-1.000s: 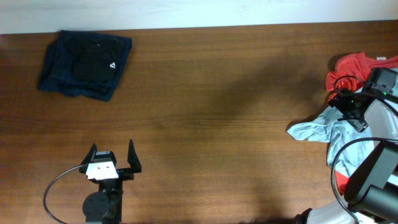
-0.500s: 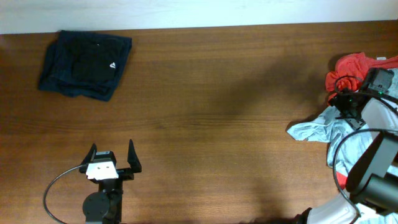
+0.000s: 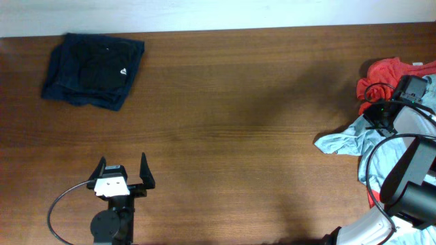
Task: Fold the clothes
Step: 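Reach the right gripper to the light blue t-shirt pile, then grasp the light blue t-shirt edge with the right gripper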
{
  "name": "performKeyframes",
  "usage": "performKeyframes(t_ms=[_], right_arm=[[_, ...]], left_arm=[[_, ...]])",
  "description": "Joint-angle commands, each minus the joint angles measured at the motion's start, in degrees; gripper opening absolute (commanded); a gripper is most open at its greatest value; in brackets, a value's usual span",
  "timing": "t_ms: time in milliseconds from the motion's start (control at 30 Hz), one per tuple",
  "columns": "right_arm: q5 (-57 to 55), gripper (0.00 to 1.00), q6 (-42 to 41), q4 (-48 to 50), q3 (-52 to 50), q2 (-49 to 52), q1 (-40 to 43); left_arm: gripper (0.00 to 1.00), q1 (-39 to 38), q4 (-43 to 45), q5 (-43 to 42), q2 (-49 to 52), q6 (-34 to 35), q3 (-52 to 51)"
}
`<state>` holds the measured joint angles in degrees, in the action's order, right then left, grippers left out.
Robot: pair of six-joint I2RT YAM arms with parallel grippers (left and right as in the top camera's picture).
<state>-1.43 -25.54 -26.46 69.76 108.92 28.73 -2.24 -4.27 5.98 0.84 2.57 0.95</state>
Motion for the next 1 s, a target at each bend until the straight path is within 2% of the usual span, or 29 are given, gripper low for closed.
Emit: performKeyframes(t_ms=[0,100,233,567,800,967], right_arm=[[-0.7,0.38,-0.26,0.33,0.98,0.2,0.26],[-0.68,0.47,-0.26,0.39,0.98,0.2,0.26],[0.44,0.55,-0.22,1.16,1.05,0.2,0.11],[0.94,0.56,1.22,1.05,2.34,0.13,-0.66],[-0.7,0.56,2.82,-3.93,7.06,0.13,-2.91],[-3.21,0.56,2.78,-5.68,6.86,0.22,-3.19]], left_arm=[[0.99,-0.11,0.13,-0.61,-0.33,-0.92,-0.42],[0.99,-0.11,0.13,-0.61,-0.33,-0.92,-0.42],[0.99,-0.11,0.13,-0.61,-0.33,-0.92,-0.42],[0.99,-0.11,0.13,-0.61,-0.33,-0.92,-0.44],[0.99,-0.11,0.13,-0.61,-0.33,-0.92,-0.42],[0.99,-0.11,0.13,-0.61,-0.33,-0.92,-0.42]])
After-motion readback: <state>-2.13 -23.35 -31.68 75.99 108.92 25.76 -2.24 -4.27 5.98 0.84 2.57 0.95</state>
